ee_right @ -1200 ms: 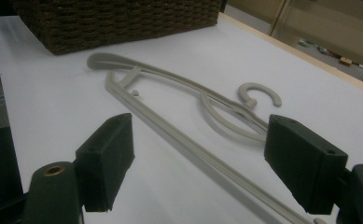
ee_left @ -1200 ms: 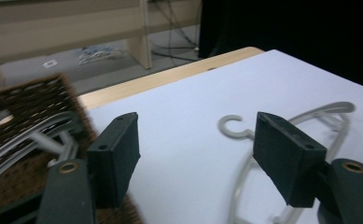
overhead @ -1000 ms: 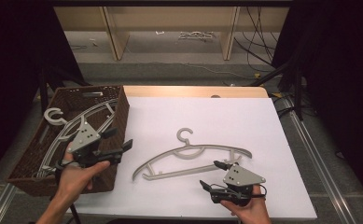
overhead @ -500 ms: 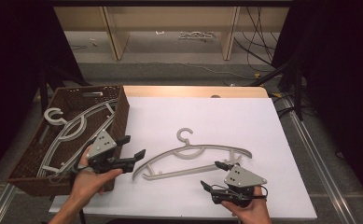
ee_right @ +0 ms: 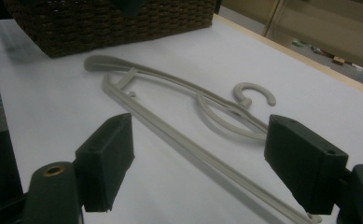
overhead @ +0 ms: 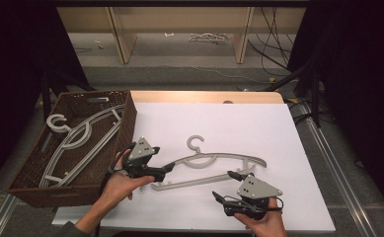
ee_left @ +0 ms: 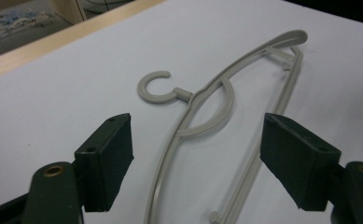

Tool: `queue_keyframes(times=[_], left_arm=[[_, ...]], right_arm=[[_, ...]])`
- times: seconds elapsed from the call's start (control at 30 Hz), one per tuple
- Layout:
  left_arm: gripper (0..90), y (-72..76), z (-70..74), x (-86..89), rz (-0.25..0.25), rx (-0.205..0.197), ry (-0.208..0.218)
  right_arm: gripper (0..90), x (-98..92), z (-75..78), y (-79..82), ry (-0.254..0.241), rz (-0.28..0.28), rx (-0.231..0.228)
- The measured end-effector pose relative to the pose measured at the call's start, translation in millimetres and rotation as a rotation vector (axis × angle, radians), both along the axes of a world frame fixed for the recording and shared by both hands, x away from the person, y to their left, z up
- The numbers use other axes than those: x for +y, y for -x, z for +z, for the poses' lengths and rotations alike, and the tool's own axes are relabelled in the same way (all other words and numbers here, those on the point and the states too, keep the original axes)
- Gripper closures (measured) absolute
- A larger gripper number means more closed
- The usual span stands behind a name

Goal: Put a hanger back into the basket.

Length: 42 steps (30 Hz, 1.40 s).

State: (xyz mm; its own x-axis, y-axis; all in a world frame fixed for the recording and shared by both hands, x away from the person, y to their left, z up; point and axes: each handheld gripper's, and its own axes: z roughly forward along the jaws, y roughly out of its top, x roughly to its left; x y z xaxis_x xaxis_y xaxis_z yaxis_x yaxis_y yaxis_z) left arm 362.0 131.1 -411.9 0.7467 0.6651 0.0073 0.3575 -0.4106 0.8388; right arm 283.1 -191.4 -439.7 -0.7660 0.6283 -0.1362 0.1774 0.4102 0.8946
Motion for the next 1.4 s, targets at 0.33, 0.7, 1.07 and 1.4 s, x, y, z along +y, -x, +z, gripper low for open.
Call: queue_keyframes(times=[0.33, 0.7, 1.07, 1.4], left_arm=[[25.2, -26.9, -27.4, -33.6, -0.038, 0.082, -0.145], [31.8, -55.8, -43.5, -57.9, -0.03, 0.136, -0.194], [43.8, -77.9, -55.5, -83.3, -0.055, 0.176, -0.281], [56.1, -88.8, -63.2, -89.7, -0.028, 0.202, -0.313]], right_arm=[[25.2, 0.2, 0.1, -0.3, 0.003, 0.004, -0.002], [25.3, 1.5, -0.1, -0.6, 0.0, 0.009, -0.008], [25.3, 2.6, 0.0, 0.1, 0.009, 0.02, -0.007], [25.5, 4.2, 0.0, 0.8, 0.018, 0.028, -0.009]])
